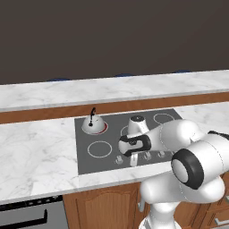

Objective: The kettle is done boiling. Turn off the stove, then wait for 300 timesteps before moving the kettle to the dining table.

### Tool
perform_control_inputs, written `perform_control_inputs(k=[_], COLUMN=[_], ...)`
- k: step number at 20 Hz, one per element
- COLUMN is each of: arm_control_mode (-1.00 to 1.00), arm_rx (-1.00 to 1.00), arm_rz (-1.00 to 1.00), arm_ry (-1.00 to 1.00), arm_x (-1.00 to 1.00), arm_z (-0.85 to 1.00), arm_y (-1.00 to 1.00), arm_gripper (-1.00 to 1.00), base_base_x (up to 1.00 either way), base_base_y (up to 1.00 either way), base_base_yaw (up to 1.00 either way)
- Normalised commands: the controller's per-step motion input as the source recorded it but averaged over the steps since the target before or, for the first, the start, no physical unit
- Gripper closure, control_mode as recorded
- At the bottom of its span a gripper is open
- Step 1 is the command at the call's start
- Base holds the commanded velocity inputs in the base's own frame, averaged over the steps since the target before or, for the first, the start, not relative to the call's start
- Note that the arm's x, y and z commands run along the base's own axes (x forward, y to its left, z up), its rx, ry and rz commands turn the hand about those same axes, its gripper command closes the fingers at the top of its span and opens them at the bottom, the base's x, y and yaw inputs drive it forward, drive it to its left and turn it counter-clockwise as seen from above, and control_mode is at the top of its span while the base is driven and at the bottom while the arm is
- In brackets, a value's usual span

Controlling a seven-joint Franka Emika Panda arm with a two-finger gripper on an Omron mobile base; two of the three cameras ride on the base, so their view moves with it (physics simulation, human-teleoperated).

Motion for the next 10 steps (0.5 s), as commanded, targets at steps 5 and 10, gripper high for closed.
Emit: perform_control_inputs(k=[5, 10], arm_control_mode=[-1.0, -1.0], arm_rx=[0.06, 0.08], arm_rz=[-0.34, -0.33], arm_ry=[0.0, 0.0], arm_x=[-0.21, -0.2], arm_z=[-0.08, -0.03], arm_y=[0.0, 0.0], arm_gripper=[1.0, 1.0], base_base_x=[0.0, 0.0], base_base_y=[0.0, 0.0], base_base_yaw=[0.0, 0.0])
